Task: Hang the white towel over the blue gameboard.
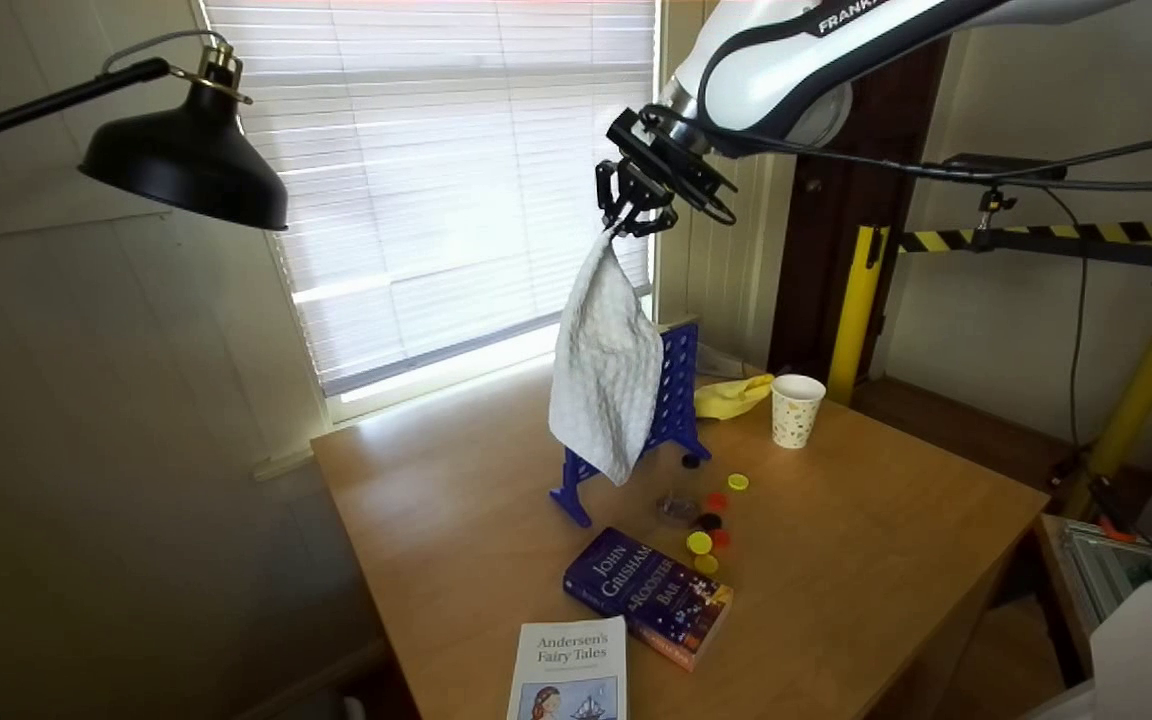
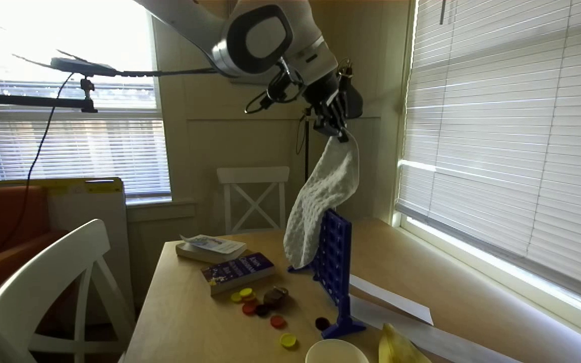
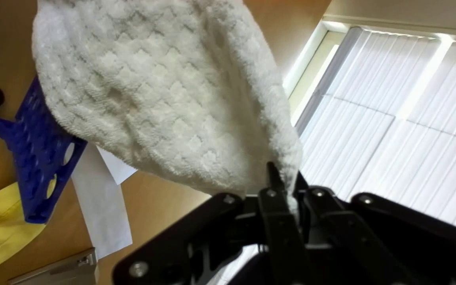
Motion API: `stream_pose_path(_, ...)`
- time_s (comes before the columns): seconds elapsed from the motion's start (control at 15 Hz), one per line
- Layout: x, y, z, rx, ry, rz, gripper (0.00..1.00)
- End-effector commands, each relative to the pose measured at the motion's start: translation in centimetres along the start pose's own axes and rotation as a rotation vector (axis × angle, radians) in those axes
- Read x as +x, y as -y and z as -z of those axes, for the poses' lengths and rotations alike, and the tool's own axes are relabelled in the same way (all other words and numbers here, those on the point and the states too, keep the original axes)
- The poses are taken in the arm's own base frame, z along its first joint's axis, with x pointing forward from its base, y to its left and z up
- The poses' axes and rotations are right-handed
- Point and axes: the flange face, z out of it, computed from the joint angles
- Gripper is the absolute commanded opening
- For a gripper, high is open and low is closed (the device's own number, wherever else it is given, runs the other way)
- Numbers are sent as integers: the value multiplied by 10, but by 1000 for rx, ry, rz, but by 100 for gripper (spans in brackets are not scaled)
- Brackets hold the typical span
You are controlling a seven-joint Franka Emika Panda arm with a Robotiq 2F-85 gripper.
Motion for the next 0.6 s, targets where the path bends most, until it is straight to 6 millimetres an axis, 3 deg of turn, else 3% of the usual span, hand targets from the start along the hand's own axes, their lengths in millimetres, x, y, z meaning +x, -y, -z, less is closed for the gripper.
stream_pose_path(0.0,15,-7,-30,-12,-42,-49,1)
stream_pose_path(0.53,29,-31,-80,-90,-86,-54,1)
